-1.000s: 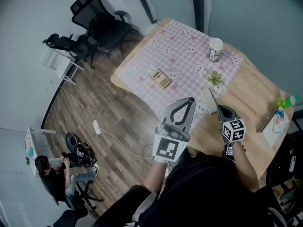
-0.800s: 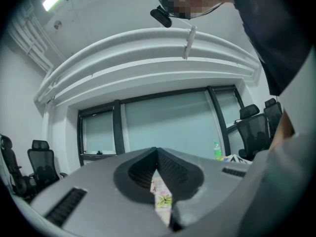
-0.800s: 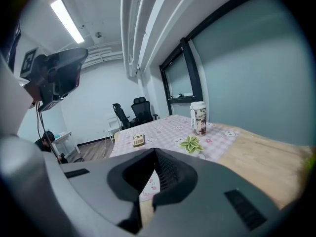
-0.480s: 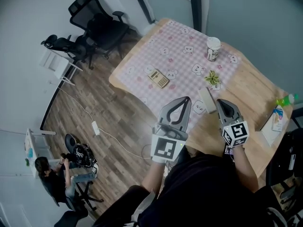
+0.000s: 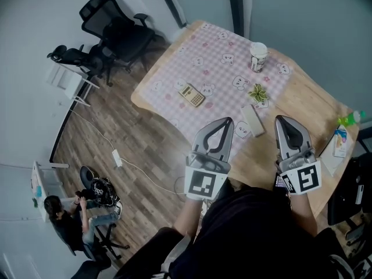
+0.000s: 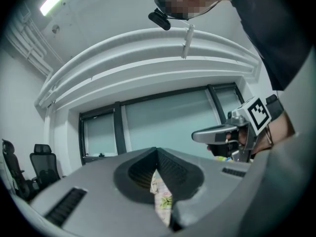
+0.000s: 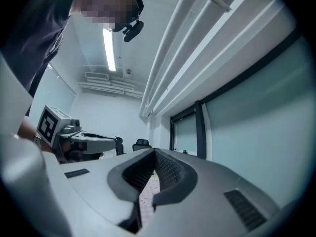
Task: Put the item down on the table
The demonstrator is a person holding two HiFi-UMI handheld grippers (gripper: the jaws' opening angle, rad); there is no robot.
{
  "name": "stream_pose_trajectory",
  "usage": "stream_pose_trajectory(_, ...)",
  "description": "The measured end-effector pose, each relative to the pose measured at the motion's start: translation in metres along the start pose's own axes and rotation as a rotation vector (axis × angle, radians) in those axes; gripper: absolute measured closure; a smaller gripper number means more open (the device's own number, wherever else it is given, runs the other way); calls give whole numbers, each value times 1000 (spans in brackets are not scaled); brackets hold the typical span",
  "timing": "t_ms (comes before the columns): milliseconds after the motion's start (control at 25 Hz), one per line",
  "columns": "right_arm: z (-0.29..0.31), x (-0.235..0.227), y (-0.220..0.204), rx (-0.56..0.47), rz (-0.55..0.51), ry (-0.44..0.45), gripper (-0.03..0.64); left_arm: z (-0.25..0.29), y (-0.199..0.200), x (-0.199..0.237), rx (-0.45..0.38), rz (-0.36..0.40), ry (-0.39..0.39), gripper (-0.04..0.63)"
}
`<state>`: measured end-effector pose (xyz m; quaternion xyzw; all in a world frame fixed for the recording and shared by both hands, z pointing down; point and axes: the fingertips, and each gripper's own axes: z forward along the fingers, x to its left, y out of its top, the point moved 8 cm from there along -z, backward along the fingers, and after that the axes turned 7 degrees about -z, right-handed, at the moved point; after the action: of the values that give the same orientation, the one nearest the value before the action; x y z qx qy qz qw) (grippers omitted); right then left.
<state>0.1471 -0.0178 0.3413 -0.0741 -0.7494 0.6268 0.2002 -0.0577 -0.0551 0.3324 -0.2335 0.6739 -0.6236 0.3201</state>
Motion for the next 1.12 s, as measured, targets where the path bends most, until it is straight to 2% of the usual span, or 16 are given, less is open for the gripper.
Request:
stream_pose_trajectory(200, 0, -4, -4, 15, 13, -7, 600, 3, 2, 1, 4, 22, 1, 597)
stream_pose_trajectory(720, 3, -3, -9, 39, 7, -8, 600, 6, -2, 3, 4, 17, -1, 597)
stream_pose_trajectory(880, -1, -19, -8, 46, -18, -30, 600, 7, -2, 5, 2, -15, 1, 597)
stream_pose_trajectory(1120, -14, -43, -7, 46, 4, -71, 600, 10, -4, 2, 3, -21, -9, 597)
